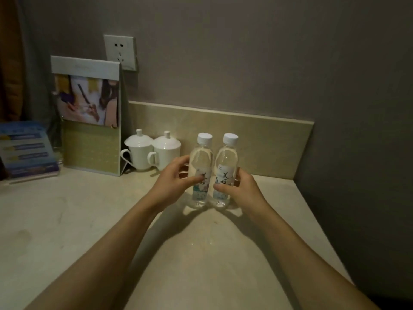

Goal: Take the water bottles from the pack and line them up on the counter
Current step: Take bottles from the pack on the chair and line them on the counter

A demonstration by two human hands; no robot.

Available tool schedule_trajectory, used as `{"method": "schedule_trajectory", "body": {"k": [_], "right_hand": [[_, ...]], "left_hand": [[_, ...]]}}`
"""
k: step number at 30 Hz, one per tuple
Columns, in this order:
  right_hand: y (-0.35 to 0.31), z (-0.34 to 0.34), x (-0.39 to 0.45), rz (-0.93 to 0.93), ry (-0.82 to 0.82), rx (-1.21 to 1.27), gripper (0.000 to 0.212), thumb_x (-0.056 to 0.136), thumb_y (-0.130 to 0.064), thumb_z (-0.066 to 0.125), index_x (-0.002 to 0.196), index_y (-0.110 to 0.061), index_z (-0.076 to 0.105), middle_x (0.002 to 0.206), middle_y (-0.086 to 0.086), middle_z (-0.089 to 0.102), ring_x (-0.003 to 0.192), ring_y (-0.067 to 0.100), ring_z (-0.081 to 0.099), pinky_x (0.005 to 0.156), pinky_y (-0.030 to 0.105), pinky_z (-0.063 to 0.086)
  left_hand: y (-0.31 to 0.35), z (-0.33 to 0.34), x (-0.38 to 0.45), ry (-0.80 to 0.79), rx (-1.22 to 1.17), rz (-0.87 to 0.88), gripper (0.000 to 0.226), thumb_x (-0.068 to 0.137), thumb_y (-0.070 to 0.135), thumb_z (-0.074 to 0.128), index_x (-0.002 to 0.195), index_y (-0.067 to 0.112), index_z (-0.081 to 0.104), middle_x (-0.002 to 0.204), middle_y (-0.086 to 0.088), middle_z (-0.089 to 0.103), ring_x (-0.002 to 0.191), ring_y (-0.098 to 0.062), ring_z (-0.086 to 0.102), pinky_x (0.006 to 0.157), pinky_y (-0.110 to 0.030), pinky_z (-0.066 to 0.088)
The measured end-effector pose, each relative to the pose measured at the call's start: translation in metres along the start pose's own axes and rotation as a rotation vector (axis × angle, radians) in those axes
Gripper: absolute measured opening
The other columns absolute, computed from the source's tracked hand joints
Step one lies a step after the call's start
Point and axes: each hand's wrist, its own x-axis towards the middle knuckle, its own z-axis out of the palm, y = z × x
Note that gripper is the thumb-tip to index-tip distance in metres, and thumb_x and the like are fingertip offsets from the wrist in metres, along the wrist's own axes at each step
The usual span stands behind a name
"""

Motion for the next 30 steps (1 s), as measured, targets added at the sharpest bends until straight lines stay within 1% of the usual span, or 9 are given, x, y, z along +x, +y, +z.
{"method": "schedule_trajectory", "body": {"k": [4, 8, 11, 13, 15, 20, 22, 25, 30], "right_hand": [[-0.001, 0.009, 0.003, 0.028, 0.008, -0.014, 0.05, 0.08, -0.014, 0.078, 0.125, -0.018, 0.057, 0.116, 0.0, 0.069, 0.104, 0.016, 0.067, 0.09, 0.039, 0.057], [0.002, 0.017, 0.001, 0.029, 0.029, -0.081, 0.047, 0.082, -0.021, 0.076, 0.124, -0.025, 0.055, 0.113, -0.009, 0.067, 0.1, 0.007, 0.065, 0.08, 0.025, 0.054], [0.005, 0.017, 0.0, 0.041, 0.067, -0.305, 0.048, 0.079, -0.03, 0.079, 0.12, -0.025, 0.053, 0.114, -0.005, 0.066, 0.096, 0.008, 0.064, 0.078, 0.027, 0.054], [0.007, 0.021, -0.002, 0.051, 0.123, -0.452, 0.053, 0.078, -0.037, 0.079, 0.12, -0.02, 0.053, 0.117, 0.0, 0.064, 0.104, 0.019, 0.064, 0.087, 0.041, 0.055], [0.006, 0.027, -0.004, 0.056, 0.164, -0.498, 0.054, 0.078, -0.04, 0.078, 0.12, -0.018, 0.051, 0.121, 0.001, 0.063, 0.109, 0.022, 0.063, 0.09, 0.044, 0.054], [0.008, 0.033, -0.002, 0.064, 0.208, -0.457, 0.052, 0.077, -0.036, 0.08, 0.113, -0.023, 0.045, 0.123, 0.002, 0.064, 0.109, 0.023, 0.065, 0.088, 0.04, 0.055], [0.008, 0.036, 0.002, 0.074, 0.218, -0.437, 0.049, 0.077, -0.036, 0.08, 0.108, -0.025, 0.044, 0.122, 0.002, 0.065, 0.108, 0.023, 0.065, 0.086, 0.038, 0.055], [0.006, 0.043, 0.012, 0.104, 0.239, -0.41, 0.046, 0.078, -0.037, 0.078, 0.107, -0.025, 0.044, 0.122, 0.001, 0.064, 0.107, 0.024, 0.064, 0.085, 0.039, 0.054], [0.002, 0.052, 0.028, 0.124, 0.257, -0.395, 0.044, 0.08, -0.04, 0.075, 0.106, -0.024, 0.044, 0.123, 0.002, 0.063, 0.108, 0.026, 0.063, 0.083, 0.039, 0.051]], "left_hand": [[-0.013, -0.007, 0.008, -0.012, -0.047, 0.042, 0.058, 0.088, 0.015, 0.07, 0.142, 0.025, 0.05, 0.125, 0.008, 0.064, 0.11, -0.002, 0.063, 0.088, -0.025, 0.054], [-0.024, -0.007, 0.01, 0.042, 0.012, 0.113, 0.059, 0.087, 0.021, 0.072, 0.138, 0.037, 0.046, 0.124, 0.013, 0.059, 0.103, 0.012, 0.06, 0.084, -0.013, 0.051], [-0.026, -0.003, 0.011, 0.105, 0.12, 0.056, 0.069, 0.081, 0.029, 0.078, 0.142, 0.024, 0.047, 0.128, 0.004, 0.056, 0.108, -0.005, 0.059, 0.096, -0.027, 0.052], [-0.027, 0.003, 0.007, 0.164, 0.292, -0.035, 0.078, 0.071, 0.04, 0.085, 0.137, 0.016, 0.049, 0.123, 0.0, 0.056, 0.106, -0.015, 0.058, 0.094, -0.034, 0.054], [-0.027, 0.009, 0.001, 0.185, 0.379, -0.068, 0.069, 0.067, 0.045, 0.087, 0.122, 0.016, 0.056, 0.114, 0.001, 0.062, 0.098, -0.016, 0.061, 0.087, -0.038, 0.057], [-0.031, 0.014, 0.003, 0.23, 0.308, -0.044, 0.039, 0.075, 0.032, 0.084, 0.104, 0.015, 0.065, 0.099, 0.002, 0.072, 0.081, -0.006, 0.064, 0.073, -0.026, 0.056], [-0.031, 0.016, 0.006, 0.241, 0.29, -0.028, 0.036, 0.078, 0.029, 0.082, 0.107, 0.013, 0.068, 0.1, 0.0, 0.073, 0.083, -0.01, 0.066, 0.074, -0.026, 0.056], [-0.036, 0.018, 0.016, 0.262, 0.282, -0.044, 0.038, 0.08, 0.029, 0.08, 0.112, 0.011, 0.069, 0.104, -0.003, 0.075, 0.09, -0.016, 0.07, 0.082, -0.037, 0.059], [-0.047, 0.021, 0.033, 0.387, 0.297, -0.111, 0.038, 0.079, 0.035, 0.081, 0.106, 0.015, 0.064, 0.099, 0.001, 0.07, 0.088, -0.015, 0.065, 0.075, -0.031, 0.054]]}}
